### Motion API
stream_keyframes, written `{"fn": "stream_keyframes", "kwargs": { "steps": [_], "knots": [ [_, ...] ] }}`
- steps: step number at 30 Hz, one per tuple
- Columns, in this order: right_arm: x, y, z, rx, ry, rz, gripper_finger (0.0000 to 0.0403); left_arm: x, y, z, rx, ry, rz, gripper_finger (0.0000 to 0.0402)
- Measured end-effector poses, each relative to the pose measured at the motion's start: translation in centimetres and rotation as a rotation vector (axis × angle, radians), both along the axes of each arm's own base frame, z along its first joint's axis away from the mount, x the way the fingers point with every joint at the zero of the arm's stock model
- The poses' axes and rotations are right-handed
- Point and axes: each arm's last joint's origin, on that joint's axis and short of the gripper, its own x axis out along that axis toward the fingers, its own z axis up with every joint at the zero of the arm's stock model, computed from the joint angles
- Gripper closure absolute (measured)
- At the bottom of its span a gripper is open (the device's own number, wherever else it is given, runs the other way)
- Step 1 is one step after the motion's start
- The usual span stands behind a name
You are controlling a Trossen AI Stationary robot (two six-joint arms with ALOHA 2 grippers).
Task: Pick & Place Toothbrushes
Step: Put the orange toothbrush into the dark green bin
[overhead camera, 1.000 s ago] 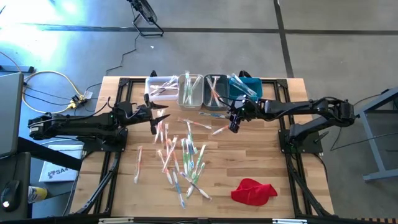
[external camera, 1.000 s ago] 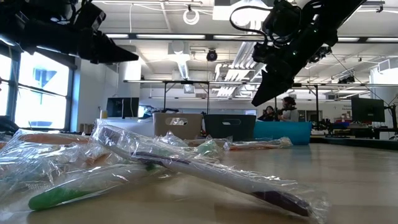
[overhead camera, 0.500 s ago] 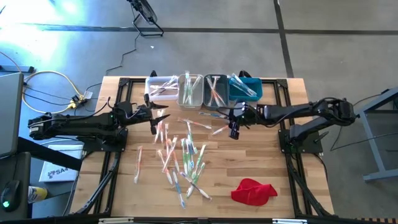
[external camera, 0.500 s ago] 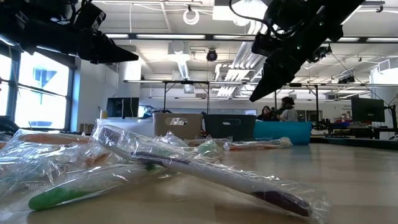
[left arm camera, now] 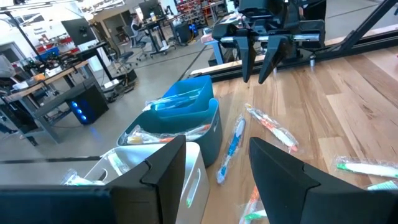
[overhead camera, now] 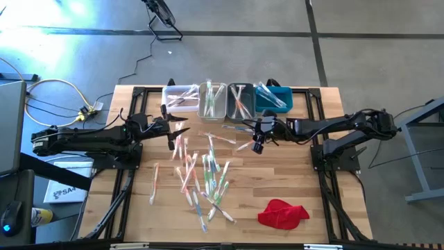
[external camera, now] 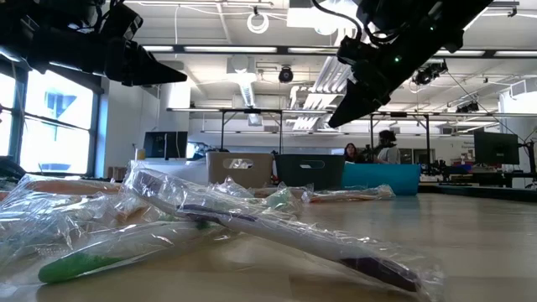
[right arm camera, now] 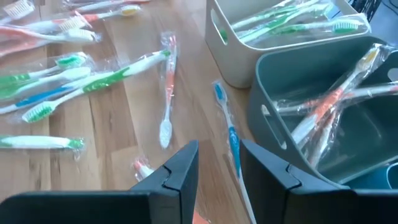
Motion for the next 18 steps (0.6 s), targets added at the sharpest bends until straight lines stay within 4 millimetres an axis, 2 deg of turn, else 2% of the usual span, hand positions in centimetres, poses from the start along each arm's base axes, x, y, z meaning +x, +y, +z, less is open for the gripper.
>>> {"fn": "stream_keyframes", "kwargs": {
  "steps": [18],
  "knots": [
    [0.01,0.03,0.01,0.031,-0.015,-0.024,0.0294,0.00,0.00,0.00,0.000,0.000,0.000,0.0230]
  ]
}}
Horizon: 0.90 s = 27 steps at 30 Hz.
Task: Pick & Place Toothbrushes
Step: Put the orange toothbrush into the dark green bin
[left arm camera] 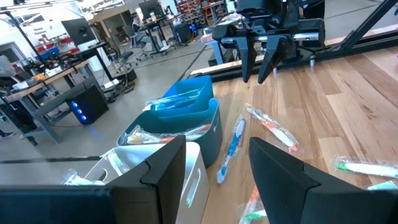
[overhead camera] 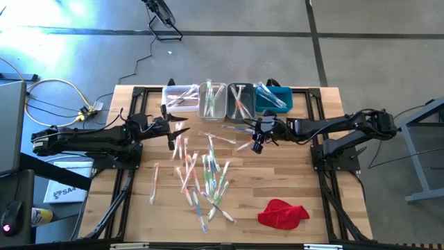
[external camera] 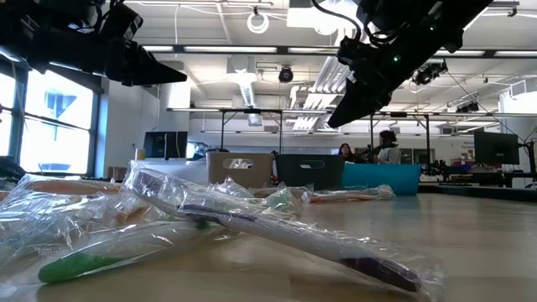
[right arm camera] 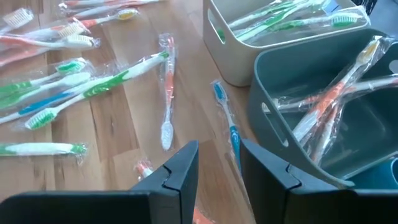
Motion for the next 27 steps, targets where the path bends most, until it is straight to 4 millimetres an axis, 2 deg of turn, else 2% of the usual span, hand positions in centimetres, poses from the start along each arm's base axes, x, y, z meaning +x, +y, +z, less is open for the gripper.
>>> {"fn": "stream_keyframes", "kwargs": {
  "steps": [8,14,18,27],
  "knots": [
    [0.0,-0.2,0.1,-0.114,0.024,-0.021,0.0284,0.0,0.0,0.0,0.000,0.000,0.000,0.0230],
    [0.0,-0.2,0.1,-0.116,0.024,-0.028,0.0225,0.0,0.0,0.0,0.000,0.000,0.001,0.0230],
    [-0.1,0.0,-0.1,-0.055,0.029,0.006,0.0196,0.0,0.0,0.0,0.000,0.000,0.002,0.0230],
    [-0.1,0.1,-2.2,0.005,0.178,0.053,0.0192,0.0,0.0,0.0,0.000,0.001,0.003,0.0230]
  ]
}}
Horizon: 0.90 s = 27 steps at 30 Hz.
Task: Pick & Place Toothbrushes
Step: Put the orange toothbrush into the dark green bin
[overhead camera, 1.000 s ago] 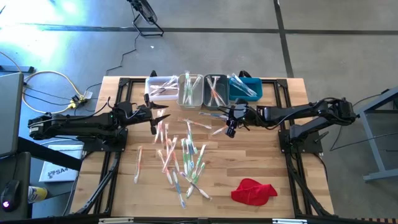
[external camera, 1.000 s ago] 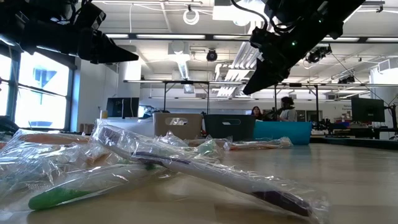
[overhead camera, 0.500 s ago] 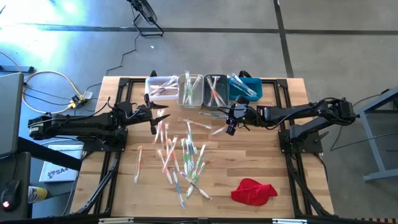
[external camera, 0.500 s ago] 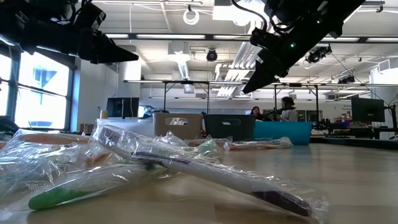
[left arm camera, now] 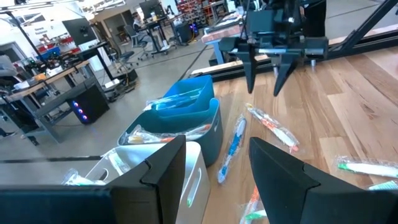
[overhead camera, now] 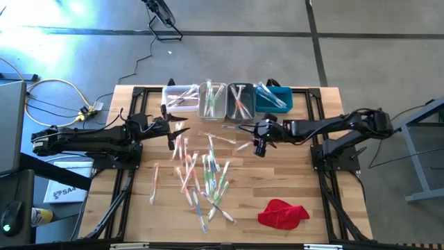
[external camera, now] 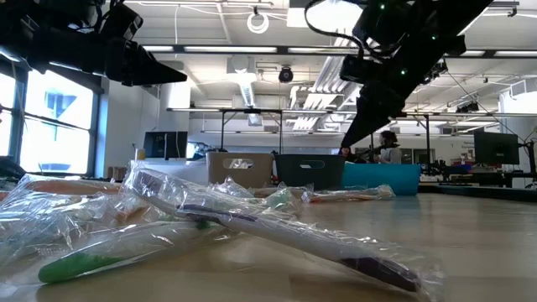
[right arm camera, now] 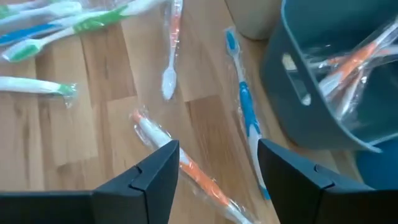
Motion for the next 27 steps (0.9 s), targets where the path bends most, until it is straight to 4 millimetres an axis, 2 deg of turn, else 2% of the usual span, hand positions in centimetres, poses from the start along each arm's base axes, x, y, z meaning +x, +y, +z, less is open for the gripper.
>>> {"fn": "stream_keyframes", "kwargs": {
  "steps": [11,27],
  "knots": [
    [0.9,0.0,-3.7,0.036,0.150,0.020,0.0192,0.0,0.0,-0.1,0.014,0.017,-0.001,0.0230],
    [1.2,-0.1,-6.5,0.056,0.269,0.042,0.0192,0.0,0.0,-0.2,0.012,0.027,0.000,0.0230]
  ]
}}
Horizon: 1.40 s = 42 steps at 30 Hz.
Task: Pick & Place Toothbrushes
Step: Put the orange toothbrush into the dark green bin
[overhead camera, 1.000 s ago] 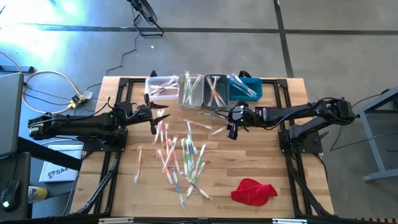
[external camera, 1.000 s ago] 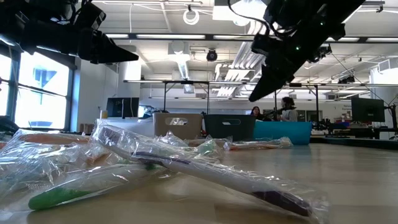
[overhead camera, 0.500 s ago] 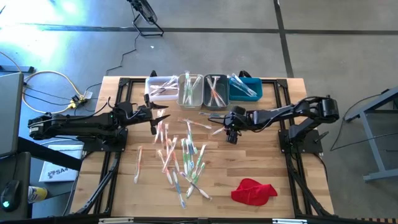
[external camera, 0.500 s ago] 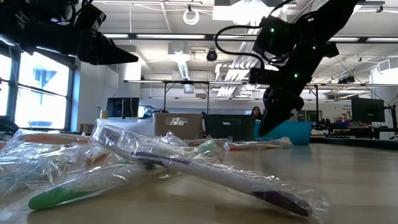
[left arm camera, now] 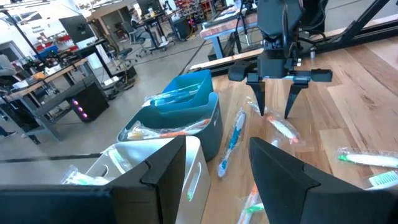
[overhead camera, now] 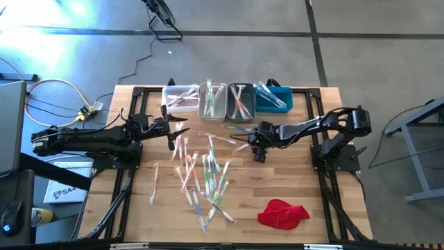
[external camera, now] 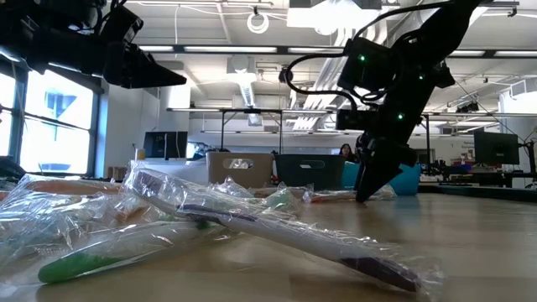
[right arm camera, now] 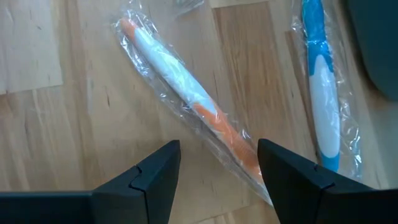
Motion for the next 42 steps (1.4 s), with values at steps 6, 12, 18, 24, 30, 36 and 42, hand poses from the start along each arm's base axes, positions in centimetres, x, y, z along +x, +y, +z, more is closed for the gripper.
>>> {"fn": "stream_keyframes", "kwargs": {
  "steps": [6,12,18,24,30,36,42],
  "knots": [
    [-0.1,0.0,-0.1,0.002,0.009,0.003,0.0215,0.0,0.0,0.0,0.000,0.000,0.000,0.0230],
    [-0.1,0.1,-0.2,0.005,0.014,0.016,0.0275,0.0,0.0,0.0,0.000,0.001,0.000,0.0230],
    [-0.1,0.1,-0.2,0.010,0.014,0.017,0.0332,0.0,0.0,0.0,0.000,0.001,0.000,0.0230],
    [-0.1,0.2,-0.2,0.018,0.012,0.014,0.0373,0.0,0.0,0.0,0.000,0.001,0.000,0.0230],
    [0.0,0.5,-0.2,0.010,0.010,0.027,0.0385,0.0,0.0,-0.2,0.020,0.025,-0.001,0.0230],
    [0.3,1.2,-0.1,-0.005,-0.019,0.070,0.0385,0.0,0.0,-0.2,0.019,0.032,-0.002,0.0230],
    [1.0,1.7,0.5,0.012,-0.065,0.100,0.0388,0.0,0.0,-0.2,0.018,0.033,-0.002,0.0230]
  ]
}}
